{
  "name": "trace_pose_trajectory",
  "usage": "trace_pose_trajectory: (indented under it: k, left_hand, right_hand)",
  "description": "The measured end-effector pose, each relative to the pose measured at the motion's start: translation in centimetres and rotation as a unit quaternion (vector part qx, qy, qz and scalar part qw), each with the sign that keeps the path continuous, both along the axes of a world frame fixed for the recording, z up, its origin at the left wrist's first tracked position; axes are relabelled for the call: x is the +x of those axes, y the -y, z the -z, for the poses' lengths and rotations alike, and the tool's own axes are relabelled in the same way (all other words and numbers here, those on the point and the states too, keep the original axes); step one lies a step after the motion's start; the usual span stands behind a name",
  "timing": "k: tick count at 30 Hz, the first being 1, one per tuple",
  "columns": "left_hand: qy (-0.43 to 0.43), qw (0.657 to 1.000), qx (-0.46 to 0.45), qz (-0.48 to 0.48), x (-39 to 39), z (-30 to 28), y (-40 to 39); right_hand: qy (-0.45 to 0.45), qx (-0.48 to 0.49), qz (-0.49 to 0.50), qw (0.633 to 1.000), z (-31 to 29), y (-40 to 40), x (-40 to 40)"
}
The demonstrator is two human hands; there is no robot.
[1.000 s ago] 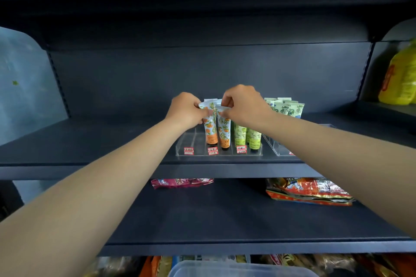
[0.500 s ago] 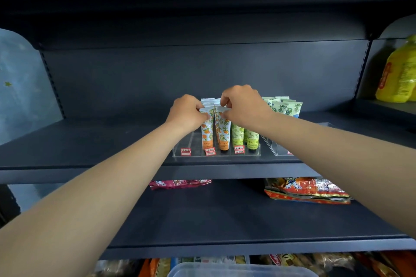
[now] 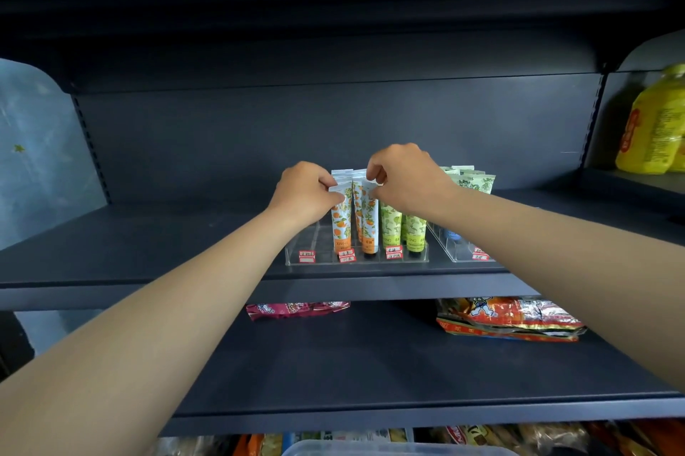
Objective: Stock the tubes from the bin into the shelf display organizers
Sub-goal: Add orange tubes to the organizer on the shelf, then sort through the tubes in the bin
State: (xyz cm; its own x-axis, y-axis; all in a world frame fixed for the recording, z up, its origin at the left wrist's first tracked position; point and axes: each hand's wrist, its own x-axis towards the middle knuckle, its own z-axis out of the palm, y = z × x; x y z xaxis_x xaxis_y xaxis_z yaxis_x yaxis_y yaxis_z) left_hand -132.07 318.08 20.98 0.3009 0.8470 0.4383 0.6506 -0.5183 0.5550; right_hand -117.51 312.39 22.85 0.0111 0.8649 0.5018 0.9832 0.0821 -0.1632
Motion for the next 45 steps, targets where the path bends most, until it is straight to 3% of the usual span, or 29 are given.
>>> trace_pose_trajectory:
  k: [3,12,18,25,29,34,39,45]
  left_hand:
    - [-0.007,1.0,0.021,0.0,-0.7,0.3,0.6]
    - [-0.074,0.972,0.222,0.017,-2.8,6.3,5.2]
    - [-0.123,0.971,0.192,0.076,-2.5,16.1,8.6]
    - [-0.199,0.974,-0.004,0.109,-2.1,28.3,11.7]
    - [-0.259,0.947,-0.158,0.104,-2.9,34.8,12.7]
    - [-0.295,0.896,-0.31,0.119,-4.7,41.4,13.4]
    - [-0.299,0.864,-0.386,0.128,-5.1,45.8,14.0]
    - [-0.285,0.847,-0.432,0.126,-4.8,48.9,13.9]
  right_hand:
    - [0.004,0.012,-0.011,1.0,0.1,1.0,0.3]
    - [0.029,0.076,-0.093,0.992,6.3,6.9,1.3]
    - [-0.008,0.002,-0.127,0.992,15.8,10.8,2.0]
    - [-0.088,-0.142,-0.073,0.983,27.5,13.5,2.8]
    - [-0.131,-0.237,-0.029,0.962,33.0,15.1,2.5]
    - [-0.254,-0.391,-0.018,0.884,39.6,16.3,0.9]
    - [-0.336,-0.491,-0.023,0.803,45.3,15.7,-1.1]
    - [-0.344,-0.535,-0.02,0.771,49.9,14.3,-2.7]
